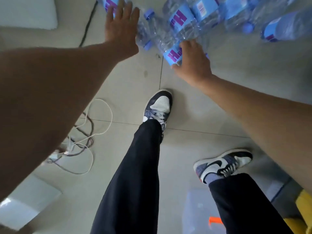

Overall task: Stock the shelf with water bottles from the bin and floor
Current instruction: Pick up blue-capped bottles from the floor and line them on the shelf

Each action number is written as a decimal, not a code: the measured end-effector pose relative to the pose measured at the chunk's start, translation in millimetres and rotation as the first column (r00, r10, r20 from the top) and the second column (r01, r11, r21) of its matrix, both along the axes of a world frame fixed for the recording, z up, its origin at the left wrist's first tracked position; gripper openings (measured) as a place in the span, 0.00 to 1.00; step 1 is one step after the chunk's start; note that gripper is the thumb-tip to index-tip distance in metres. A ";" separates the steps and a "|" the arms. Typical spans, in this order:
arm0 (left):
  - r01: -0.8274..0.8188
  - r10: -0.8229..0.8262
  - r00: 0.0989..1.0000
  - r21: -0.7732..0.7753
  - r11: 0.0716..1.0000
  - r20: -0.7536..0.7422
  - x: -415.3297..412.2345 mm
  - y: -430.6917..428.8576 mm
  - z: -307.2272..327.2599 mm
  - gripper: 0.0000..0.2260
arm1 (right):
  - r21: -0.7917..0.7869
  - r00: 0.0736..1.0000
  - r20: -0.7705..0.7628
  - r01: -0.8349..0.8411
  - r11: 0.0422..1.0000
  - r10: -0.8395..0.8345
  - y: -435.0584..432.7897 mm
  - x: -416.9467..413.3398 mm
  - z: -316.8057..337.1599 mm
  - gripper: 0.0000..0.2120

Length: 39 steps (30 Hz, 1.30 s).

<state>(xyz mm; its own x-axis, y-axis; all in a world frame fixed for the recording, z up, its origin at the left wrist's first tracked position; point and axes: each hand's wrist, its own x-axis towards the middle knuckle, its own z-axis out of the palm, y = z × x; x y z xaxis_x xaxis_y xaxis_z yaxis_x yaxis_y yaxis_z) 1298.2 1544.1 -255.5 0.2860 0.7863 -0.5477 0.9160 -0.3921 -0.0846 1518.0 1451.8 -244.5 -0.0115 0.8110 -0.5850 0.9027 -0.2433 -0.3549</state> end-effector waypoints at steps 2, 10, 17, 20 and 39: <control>0.149 -0.146 0.988 0.052 0.987 -0.056 -9.4 11.6 -17.6 0.40 | 0.018 0.997 0.063 0.035 0.999 -0.036 5.5 -18.0 -12.3 0.30; 0.308 -0.313 0.948 0.086 0.948 0.053 -18.4 27.9 -5.3 0.22 | -0.194 0.933 -0.017 0.349 0.917 -0.359 8.5 -54.8 -37.9 0.43; -0.600 0.636 0.736 -0.212 0.772 0.233 -14.8 -13.6 56.0 0.30 | -0.360 0.755 -0.315 0.465 0.809 -0.575 -15.4 -32.6 27.8 0.31; -0.699 0.843 0.350 -0.485 0.525 0.408 4.0 -45.0 108.7 0.27 | -0.386 0.647 -0.423 0.505 0.772 -0.635 -37.1 -22.4 85.3 0.29; -0.064 0.844 -0.218 -0.870 0.489 0.491 208.3 -56.5 691.6 0.54 | 0.083 0.453 -0.764 0.775 0.627 -0.459 -94.1 123.6 688.9 0.36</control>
<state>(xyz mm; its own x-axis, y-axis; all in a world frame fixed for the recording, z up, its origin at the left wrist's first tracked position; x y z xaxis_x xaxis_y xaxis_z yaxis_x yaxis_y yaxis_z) 1506.5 1487.5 436.0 0.4207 0.7471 -0.5146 -0.0923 0.5995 0.7950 1641.6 1357.7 444.4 0.3654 0.8819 -0.2980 0.0638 -0.3430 -0.9371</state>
